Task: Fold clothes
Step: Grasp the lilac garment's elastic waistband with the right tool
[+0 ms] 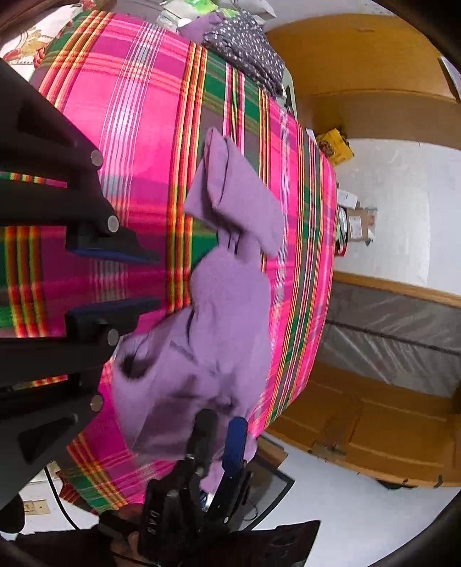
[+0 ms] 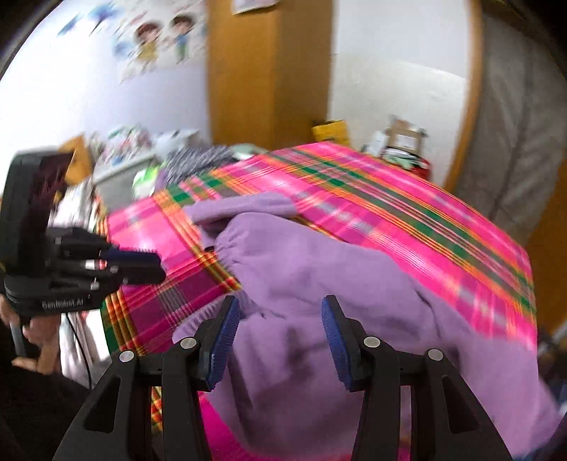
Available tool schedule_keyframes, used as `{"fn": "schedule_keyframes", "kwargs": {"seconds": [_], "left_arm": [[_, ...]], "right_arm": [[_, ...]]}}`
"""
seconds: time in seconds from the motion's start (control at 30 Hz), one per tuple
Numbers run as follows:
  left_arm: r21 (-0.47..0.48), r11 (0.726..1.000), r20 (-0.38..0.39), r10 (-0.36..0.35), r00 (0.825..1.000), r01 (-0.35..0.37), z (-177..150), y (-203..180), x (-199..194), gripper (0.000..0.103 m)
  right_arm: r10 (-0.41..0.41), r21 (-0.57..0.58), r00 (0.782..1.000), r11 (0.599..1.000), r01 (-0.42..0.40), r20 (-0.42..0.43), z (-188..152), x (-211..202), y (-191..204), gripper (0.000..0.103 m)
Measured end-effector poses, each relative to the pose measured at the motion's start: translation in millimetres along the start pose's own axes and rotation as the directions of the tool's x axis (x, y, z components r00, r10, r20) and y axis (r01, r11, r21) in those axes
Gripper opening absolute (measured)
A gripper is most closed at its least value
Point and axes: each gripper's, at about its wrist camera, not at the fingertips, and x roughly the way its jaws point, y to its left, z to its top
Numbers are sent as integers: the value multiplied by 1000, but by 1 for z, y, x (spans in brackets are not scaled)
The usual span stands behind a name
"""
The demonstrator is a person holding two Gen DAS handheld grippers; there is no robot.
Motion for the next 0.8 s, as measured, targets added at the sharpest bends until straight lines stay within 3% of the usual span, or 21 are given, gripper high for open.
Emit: {"fn": "schedule_keyframes", "kwargs": {"seconds": [0.1, 0.23, 0.37, 0.53, 0.8], "left_arm": [[-47, 997, -1, 54, 999, -54, 3, 22, 3, 19], [-89, 993, -26, 74, 997, -76, 1, 40, 9, 19], [-103, 993, -41, 62, 997, -66, -2, 45, 15, 19], [-106, 992, -47, 56, 997, -61, -2, 50, 21, 19], [-138, 988, -65, 61, 996, -70, -2, 66, 30, 19]], "right_arm": [[22, -94, 999, 995, -27, -48, 13, 25, 8, 50], [18, -253, 994, 967, -45, -110, 40, 56, 21, 50], [63, -243, 991, 966, -90, -115, 71, 73, 15, 50], [101, -293, 971, 942, -163, -216, 93, 121, 25, 50], [53, -419, 940, 885, -200, -337, 106, 189, 47, 49]]}}
